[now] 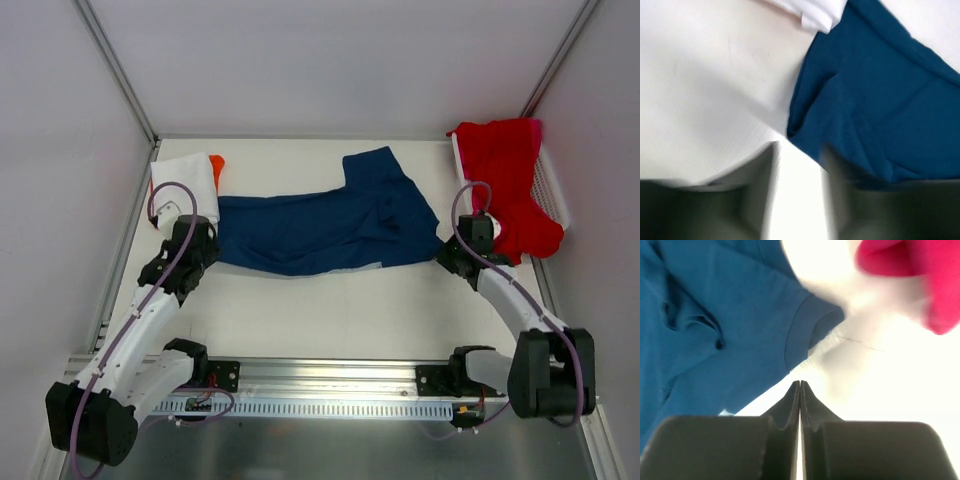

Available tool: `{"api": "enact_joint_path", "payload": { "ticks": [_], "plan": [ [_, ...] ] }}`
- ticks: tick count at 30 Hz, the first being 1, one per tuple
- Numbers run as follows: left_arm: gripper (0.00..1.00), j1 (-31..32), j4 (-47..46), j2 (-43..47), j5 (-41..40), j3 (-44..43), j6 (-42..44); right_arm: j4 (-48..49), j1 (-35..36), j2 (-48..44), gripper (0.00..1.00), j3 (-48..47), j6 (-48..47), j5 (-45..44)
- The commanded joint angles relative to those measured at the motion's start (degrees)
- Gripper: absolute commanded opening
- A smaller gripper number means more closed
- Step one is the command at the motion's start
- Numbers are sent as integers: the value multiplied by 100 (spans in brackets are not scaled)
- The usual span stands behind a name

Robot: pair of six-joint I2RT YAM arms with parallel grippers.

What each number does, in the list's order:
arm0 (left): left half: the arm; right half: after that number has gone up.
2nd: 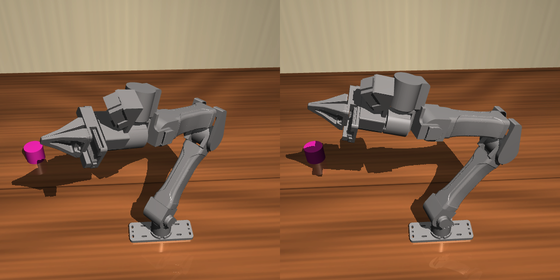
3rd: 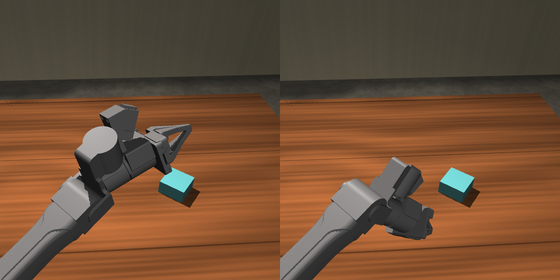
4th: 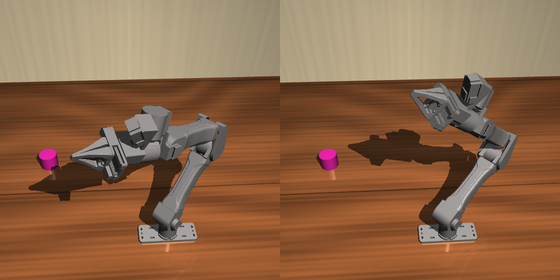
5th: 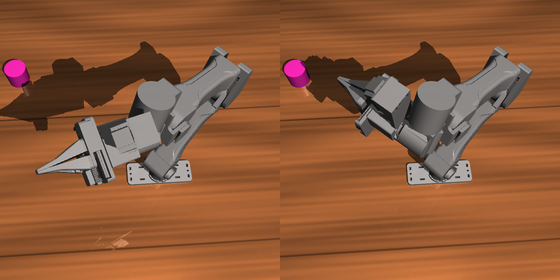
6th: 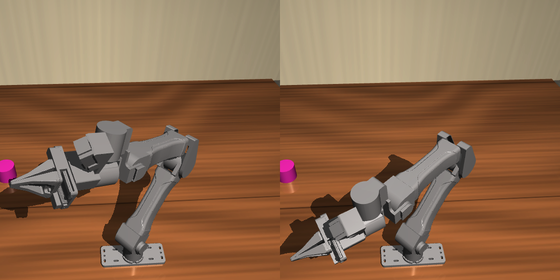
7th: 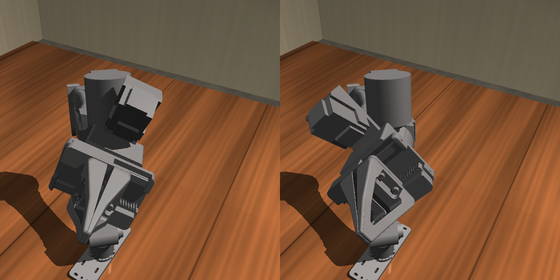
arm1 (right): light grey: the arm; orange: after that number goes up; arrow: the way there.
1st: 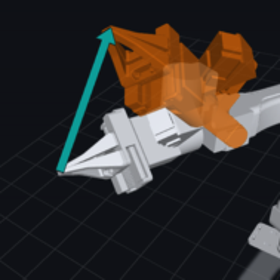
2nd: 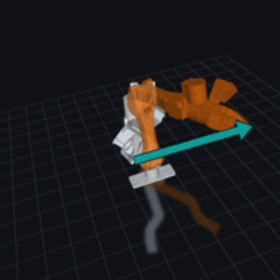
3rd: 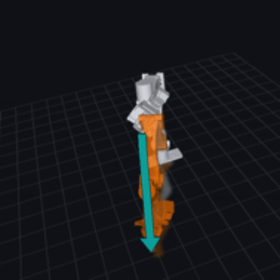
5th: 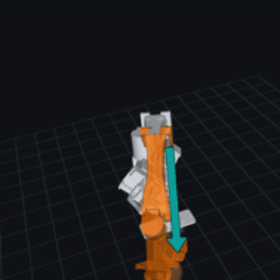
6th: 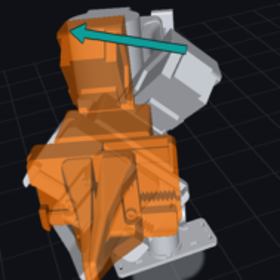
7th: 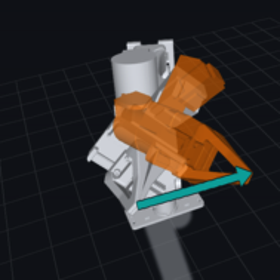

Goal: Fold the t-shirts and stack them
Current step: Fold the tshirt

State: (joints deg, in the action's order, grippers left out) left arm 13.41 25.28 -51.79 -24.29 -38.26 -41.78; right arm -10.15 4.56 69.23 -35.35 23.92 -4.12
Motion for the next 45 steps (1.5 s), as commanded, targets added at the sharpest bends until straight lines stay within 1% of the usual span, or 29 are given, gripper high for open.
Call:
{"api": "enact_joint_path", "payload": {
  "ticks": [1,2,3,4,5,6,7,8,11,14,15,16,17,18,19,20,21,22,25,26,27,29,30,31,33,34,37,40,45],
  "plan": [
    [74,-23,311,265,73,-278,126,-812,-25,-960,4,-217,-2,-748],
    [92,-31,320,318,109,-339,178,-839,18,-1156,11,-226,-2,-739],
    [99,-31,320,336,135,-392,214,-839,28,-1323,23,-252,-28,-705],
    [99,-23,329,336,135,-445,240,-813,54,-1594,54,-288,-63,-608],
    [99,-31,337,336,144,-541,327,-865,89,-1684,70,-357,-107,-599],
    [99,-31,346,336,179,-577,346,-935,98,-1728,91,-584,-124,-599],
    [99,-31,355,345,214,-603,355,-1153,115,-1729,97,-726,-168,-625],
    [99,-23,355,389,249,-604,355,-1251,142,-1703,99,-875,-203,-634],
    [99,-31,338,424,276,-603,302,-1279,142,-1457,100,-1394,-370,-564],
    [99,-31,154,144,241,-718,416,-464,142,-843,99,-1667,-642,23],
    [99,-31,66,12,276,-770,495,-165,151,-554,100,-1781,-722,486],
    [99,-31,4,-320,328,-936,635,-102,142,-221,100,-2182,-844,804],
    [99,-31,-14,-506,329,-1025,679,-110,142,566,99,-2482,-924,1086],
    [99,-23,-23,-655,329,-1104,723,-258,133,1000,99,-2816,-985,1733],
    [99,-23,-49,-961,338,-1244,828,-303,107,1422,99,-3150,-1012,2113],
    [99,-31,-128,-1086,355,-1280,882,-294,11,2140,99,-3675,-925,2482],
    [99,-23,-233,-1166,407,-1289,917,54,-51,2443,99,-3820,-785,3043],
    [99,-23,-347,-1289,469,-1254,987,292,-156,2698,99,-3908,-418,3231],
    [99,-23,-900,-1377,872,-1062,1014,830,-201,3621,99,-4443,-125,3418],
    [99,-31,-1024,-1395,1100,-1026,1031,822,-201,3867,100,-5011,-107,3435],
    [99,-23,-1173,-1413,1146,-999,1075,691,-201,4383,99,-5338,-116,3514],
    [99,-31,-1235,-1439,1181,-938,1136,498,-227,4878,99,-6006,-212,3515],
    [99,-23,-1271,-1439,1181,-920,1207,314,-236,5107,99,-6662,-273,3480],
    [99,-31,-1280,-1430,1181,-868,1233,243,-253,5535,99,-6973,-344,3471],
    [99,-23,-1341,-1395,1225,-745,1278,76,-289,5959,99,-7867,-475,3453],
    [99,-31,-1393,-1352,1269,-683,1260,57,-341,6327,100,-8134,-502,3453],
    [99,-14,-1639,-1325,1445,-508,1260,-57,-429,6830,99,-9153,-503,3286],
    [99,-14,-1701,-1456,1428,-542,1295,-145,-516,7367,99,-9804,-511,3084],
    [99,-5,-1815,-1685,1533,-630,1269,310,-675,7710,99,-9553,-424,2794]
  ]
}}
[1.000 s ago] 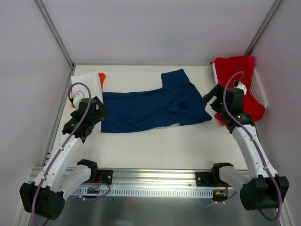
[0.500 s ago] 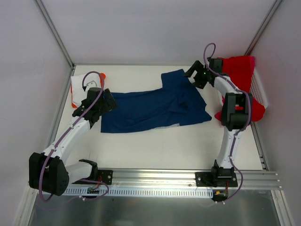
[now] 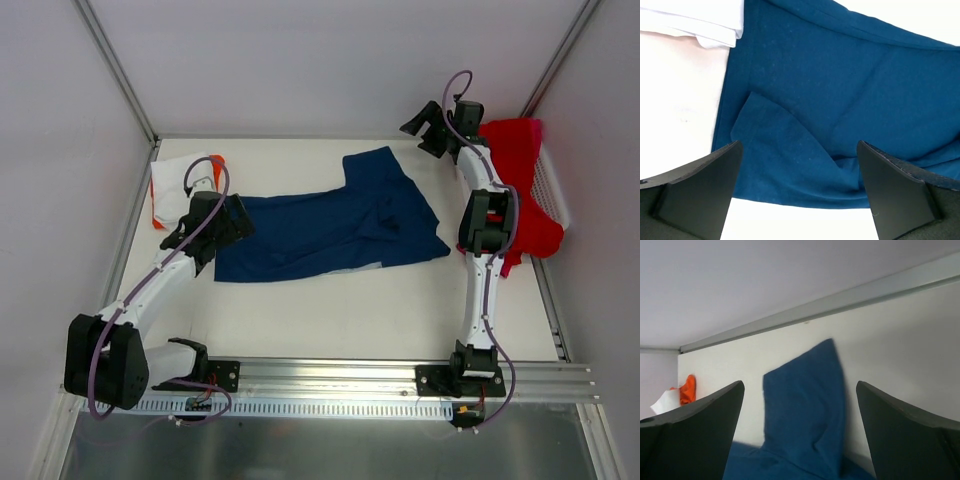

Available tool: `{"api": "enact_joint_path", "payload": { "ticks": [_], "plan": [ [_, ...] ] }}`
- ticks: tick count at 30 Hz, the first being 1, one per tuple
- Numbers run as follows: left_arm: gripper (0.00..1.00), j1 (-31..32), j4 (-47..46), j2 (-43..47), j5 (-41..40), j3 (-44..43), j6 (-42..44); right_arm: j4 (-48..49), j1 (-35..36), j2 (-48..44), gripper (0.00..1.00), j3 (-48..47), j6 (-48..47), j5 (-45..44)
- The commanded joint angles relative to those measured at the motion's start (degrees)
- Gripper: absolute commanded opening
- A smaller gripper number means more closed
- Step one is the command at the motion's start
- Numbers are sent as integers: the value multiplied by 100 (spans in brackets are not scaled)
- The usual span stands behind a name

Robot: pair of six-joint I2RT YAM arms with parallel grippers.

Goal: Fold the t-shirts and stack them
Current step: Fold the tshirt

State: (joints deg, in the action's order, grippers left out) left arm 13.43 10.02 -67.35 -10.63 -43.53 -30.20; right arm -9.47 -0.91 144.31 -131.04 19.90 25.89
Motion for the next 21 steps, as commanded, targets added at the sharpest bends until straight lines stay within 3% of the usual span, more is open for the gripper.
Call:
{"api": "enact_joint_path", "payload": {
  "ticks": [1,9,21],
  "plan": [
    [99,-16,-316,-146,184,-103,110,340,-129,238,99,104,127,-207],
    [99,-7,-492,-349,334,-112,66,1086,-24,765,100,194,778,-58],
    [99,-7,-633,-498,413,-16,14,1299,600,1029,99,79,1200,4]
  ]
}}
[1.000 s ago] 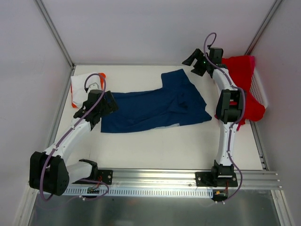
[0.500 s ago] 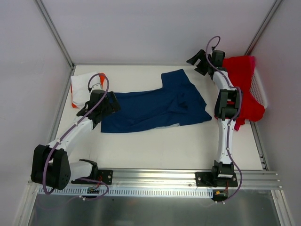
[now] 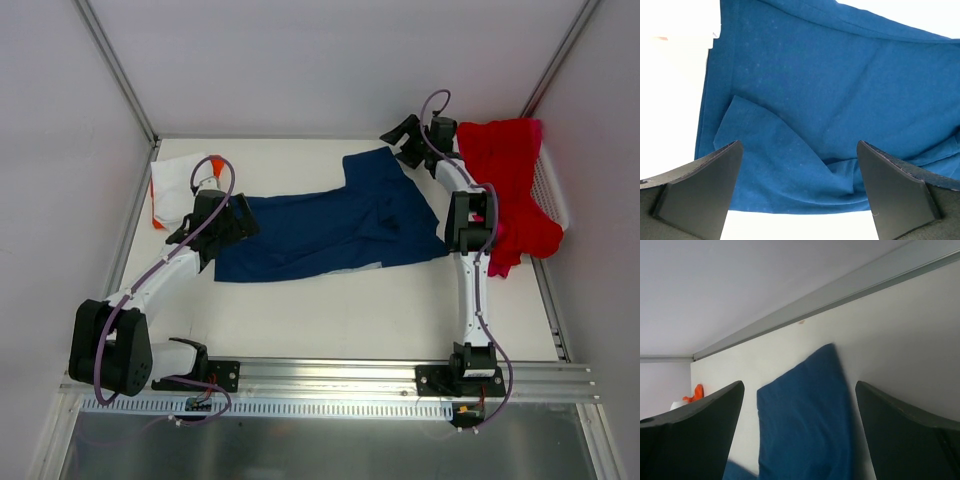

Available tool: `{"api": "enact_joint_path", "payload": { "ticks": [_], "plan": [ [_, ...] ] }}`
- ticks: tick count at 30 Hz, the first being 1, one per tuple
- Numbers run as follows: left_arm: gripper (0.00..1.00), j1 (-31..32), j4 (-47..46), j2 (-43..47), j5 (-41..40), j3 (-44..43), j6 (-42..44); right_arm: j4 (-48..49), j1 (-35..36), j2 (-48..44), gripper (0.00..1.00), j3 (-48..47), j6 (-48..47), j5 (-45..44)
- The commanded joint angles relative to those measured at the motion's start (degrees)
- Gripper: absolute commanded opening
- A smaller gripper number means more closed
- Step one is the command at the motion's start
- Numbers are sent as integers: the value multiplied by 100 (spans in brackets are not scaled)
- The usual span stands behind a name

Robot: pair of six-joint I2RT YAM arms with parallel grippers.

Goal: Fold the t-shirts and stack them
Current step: Fold the tshirt

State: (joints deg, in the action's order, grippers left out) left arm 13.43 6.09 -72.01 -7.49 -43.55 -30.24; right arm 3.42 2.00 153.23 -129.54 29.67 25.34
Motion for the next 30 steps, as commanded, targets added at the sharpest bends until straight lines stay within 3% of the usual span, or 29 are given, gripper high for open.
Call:
{"api": "enact_joint_path", "payload": {
  "ticks": [1,8,16,19,21,22,23,30],
  "plan": [
    [99,-7,-248,-41,107,-13,9,44,405,137,99,-46,302,76],
    [99,-16,-275,11,133,22,27,27,775,102,98,-37,259,32],
    [99,-7,-275,196,-7,128,97,-26,749,-47,90,147,30,-38],
    [99,-7,-275,178,10,127,97,-17,714,-100,76,218,-23,-47],
    [99,-7,-275,143,2,119,97,-17,688,-100,46,236,-32,-21],
    [99,-16,-275,134,2,127,97,-26,688,-83,13,218,-32,-12],
    [99,-7,-275,117,2,119,88,-34,653,-83,1,209,-23,-12],
    [99,-16,-283,29,-16,127,62,-34,591,-47,0,236,-23,32]
  ]
}}
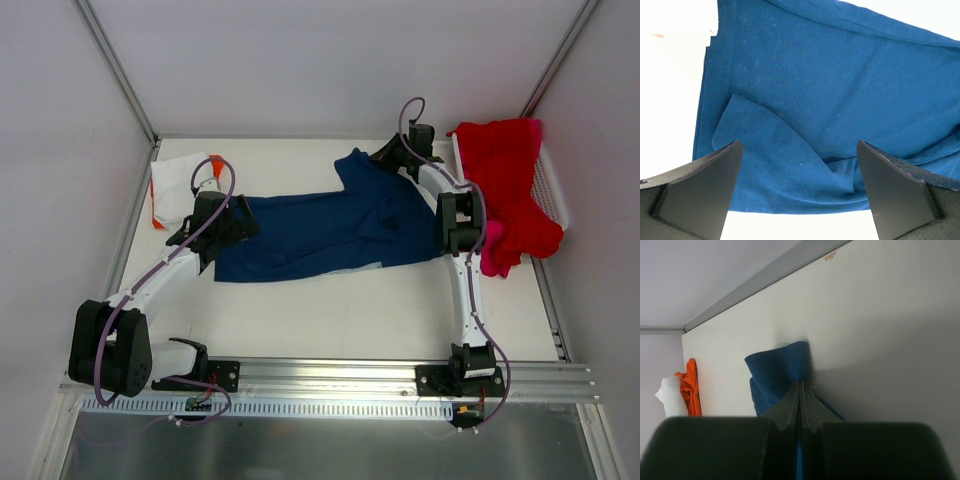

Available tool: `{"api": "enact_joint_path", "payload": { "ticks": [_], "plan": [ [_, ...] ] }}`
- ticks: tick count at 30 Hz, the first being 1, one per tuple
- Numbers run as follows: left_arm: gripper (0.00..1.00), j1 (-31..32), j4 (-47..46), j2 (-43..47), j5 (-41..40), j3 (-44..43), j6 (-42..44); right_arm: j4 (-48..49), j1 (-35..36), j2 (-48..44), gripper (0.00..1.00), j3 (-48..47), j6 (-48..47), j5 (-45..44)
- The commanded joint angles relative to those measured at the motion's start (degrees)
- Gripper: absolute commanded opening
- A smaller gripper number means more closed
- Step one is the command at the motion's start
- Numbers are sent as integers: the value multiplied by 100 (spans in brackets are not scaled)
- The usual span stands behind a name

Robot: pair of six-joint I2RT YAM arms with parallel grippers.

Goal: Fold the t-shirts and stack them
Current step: Fold the tshirt

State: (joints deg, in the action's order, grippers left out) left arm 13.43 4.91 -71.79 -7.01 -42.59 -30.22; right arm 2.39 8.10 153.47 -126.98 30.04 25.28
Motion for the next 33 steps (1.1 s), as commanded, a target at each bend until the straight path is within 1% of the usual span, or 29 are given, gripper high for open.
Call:
{"api": "enact_joint_path", "payload": {
  "ticks": [1,6,7,8,9,10,11,13,15,22,29,33],
  "plan": [
    [99,-16,-165,-10,-73,31,42,86,-10,-63,0,-3,-60,39],
    [99,-7,-209,-98,-38,66,7,16,-36,-89,1,-20,-95,30],
    [99,-16,-218,-98,-38,75,7,16,-62,-115,14,-20,-130,56],
    [99,-7,-218,-98,-46,75,-2,-28,-80,-194,61,-3,-156,74],
    [99,-16,-218,-90,-47,84,-2,-63,-89,-255,78,15,-165,91],
    [99,-16,-236,-90,-47,93,-10,-98,-115,-343,90,67,-191,91],
    [99,-7,-245,-90,-47,93,-11,-107,-124,-466,99,146,-279,65],
    [99,2,-280,-125,-3,93,-63,-169,-98,-851,100,427,-402,-40],
    [99,2,-315,-151,76,93,-124,-422,-89,-1029,100,394,-525,-49],
    [99,63,-403,-99,173,198,-239,-854,-54,-1091,99,156,-639,30],
    [99,72,-412,226,147,321,-178,-1188,-98,-1565,100,622,-1281,-532],
    [99,72,-403,244,217,321,-160,-1601,-177,-1575,100,254,-1773,-979]
  ]
}}
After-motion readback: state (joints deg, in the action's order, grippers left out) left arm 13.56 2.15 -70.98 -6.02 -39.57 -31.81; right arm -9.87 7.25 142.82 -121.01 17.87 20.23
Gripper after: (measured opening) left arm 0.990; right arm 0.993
